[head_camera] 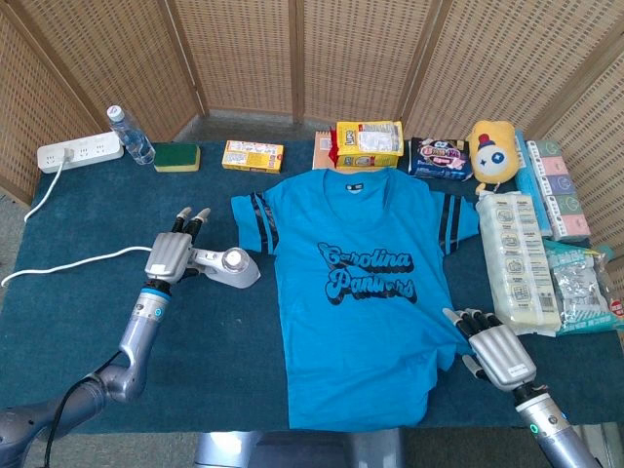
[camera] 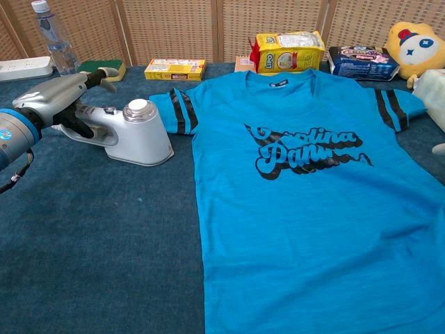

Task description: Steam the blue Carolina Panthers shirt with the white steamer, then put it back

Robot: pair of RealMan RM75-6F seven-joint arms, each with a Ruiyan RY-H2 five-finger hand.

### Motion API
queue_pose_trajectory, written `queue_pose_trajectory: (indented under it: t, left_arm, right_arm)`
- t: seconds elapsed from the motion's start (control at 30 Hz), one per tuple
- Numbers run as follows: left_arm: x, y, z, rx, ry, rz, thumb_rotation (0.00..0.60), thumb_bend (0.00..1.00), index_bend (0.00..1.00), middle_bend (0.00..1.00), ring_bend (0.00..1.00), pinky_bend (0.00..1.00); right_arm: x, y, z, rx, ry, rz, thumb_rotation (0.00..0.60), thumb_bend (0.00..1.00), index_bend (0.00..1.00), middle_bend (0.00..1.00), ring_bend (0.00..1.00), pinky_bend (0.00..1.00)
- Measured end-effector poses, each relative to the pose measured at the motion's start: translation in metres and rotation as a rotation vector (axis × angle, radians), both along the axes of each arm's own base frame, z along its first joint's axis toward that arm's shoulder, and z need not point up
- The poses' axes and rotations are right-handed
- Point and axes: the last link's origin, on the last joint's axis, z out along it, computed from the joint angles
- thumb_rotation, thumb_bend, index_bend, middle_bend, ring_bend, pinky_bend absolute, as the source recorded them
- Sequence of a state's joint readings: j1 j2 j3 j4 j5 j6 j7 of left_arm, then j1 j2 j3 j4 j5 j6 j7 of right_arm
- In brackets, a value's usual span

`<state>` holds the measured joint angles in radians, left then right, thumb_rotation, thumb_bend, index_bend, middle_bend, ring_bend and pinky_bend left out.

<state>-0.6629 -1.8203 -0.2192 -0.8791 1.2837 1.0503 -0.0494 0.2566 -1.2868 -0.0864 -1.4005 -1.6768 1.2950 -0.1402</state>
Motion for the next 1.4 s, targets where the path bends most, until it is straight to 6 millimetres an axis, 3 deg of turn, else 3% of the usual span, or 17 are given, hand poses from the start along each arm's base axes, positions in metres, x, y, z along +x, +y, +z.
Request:
queue_pose_trajectory:
  t: [0.7, 1.17, 1.4]
  left_arm:
    - [0.0, -0.006, 0.016, 0.021, 0.007, -0.012, 0.6, 0.21, 0.0, 0.02, 0.0, 0.12]
    - [-0.009, -0.033, 0.04, 0.026, -0.076, -0.003, 0.6, 0.21, 0.0, 0.02, 0.0, 0.14]
    - [-0.021, -0.06, 0.067, 0.037, -0.106, 0.017, 0.6, 0.21, 0.0, 0.04, 0.0, 0.17]
  right_arm:
    - [0.001, 0.001, 0.003, -0.01, -0.007, 0.003, 0.6, 0.4, 0.09, 0.22, 0.22, 0.3]
    - [0.004, 0.007, 0.013, -0.04, -0.028, 0.019, 0.6, 0.4, 0.08, 0.22, 0.22, 0.3]
    - [0.004, 0.011, 0.021, -0.063, -0.064, 0.016, 0.6, 0.4, 0.09, 0.23, 0.24, 0.34]
